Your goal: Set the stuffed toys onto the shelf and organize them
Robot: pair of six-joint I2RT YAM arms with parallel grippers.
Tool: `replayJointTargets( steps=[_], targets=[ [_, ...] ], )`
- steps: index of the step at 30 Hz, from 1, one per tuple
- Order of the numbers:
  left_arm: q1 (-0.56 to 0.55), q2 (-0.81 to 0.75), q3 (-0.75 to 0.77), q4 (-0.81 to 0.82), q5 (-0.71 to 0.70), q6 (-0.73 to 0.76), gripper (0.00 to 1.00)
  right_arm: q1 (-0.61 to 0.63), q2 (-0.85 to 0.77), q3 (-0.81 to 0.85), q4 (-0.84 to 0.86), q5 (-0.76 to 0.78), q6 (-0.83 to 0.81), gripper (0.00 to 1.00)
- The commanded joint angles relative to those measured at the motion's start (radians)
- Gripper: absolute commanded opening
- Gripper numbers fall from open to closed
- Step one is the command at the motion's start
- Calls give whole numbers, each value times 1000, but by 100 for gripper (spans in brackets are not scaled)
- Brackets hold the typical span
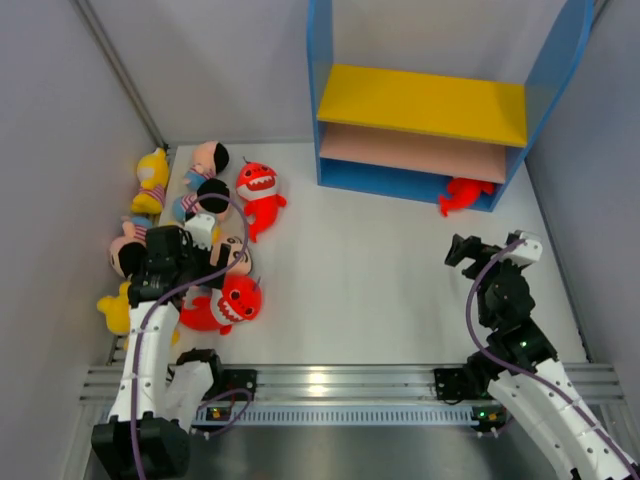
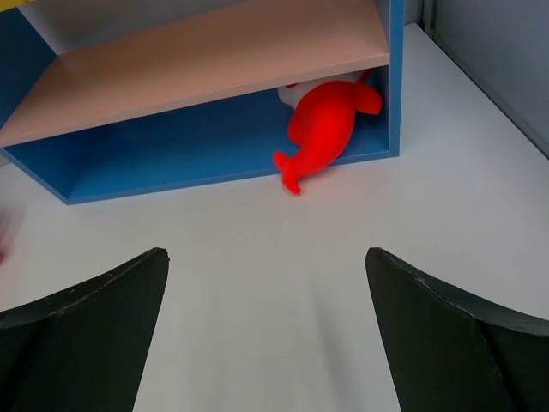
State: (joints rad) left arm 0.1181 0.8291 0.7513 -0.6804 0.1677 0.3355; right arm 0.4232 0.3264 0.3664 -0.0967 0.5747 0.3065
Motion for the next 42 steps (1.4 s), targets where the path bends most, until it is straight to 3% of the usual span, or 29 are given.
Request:
replayJointTargets(
  steps=[1,9,13,15,16,20,23,28,30,32,34,35,36,37,42],
  targets=[
    [6,-19,-4,31,15,0,99,-11,-13,52,-3,-12,-15,99],
    [5,28,178,-4,111,9,99,-11,-64,101,61,-111,75,99],
    [2,53,266,-155,280,202,99,-11,-82,104,198,-382,33,99],
    [-49,76,272,-208,227,227,99,-9,-41,120,204,-484,28,99],
    [-85,85,264,-209,108,227,99,-9,-18,146,198,-516,20,100],
    [-341,154,188,-200,-134,226,99,-9,138,213,166,-686,22,99],
    [-414,205,160,-206,-181,272,99,-8,236,223,195,-760,52,99],
    [-445,200,99,-240,-94,356,99,6,293,201,233,-759,74,99],
    [-475,255,51,-237,-146,361,99,14,310,206,226,-751,72,99],
    [-506,324,25,-228,-235,334,90,22,315,206,222,-751,68,99],
    [-508,346,34,-228,-235,307,67,26,312,194,226,-763,62,99],
    [-506,343,52,-228,-223,294,33,32,310,186,227,-766,60,99],
    [-508,337,62,-228,-188,292,11,35,304,174,227,-766,59,99],
    [-506,329,74,-228,-177,289,0,38,304,167,227,-763,52,99],
    [-506,292,166,-228,-204,251,0,48,336,180,200,-759,13,99]
  ],
)
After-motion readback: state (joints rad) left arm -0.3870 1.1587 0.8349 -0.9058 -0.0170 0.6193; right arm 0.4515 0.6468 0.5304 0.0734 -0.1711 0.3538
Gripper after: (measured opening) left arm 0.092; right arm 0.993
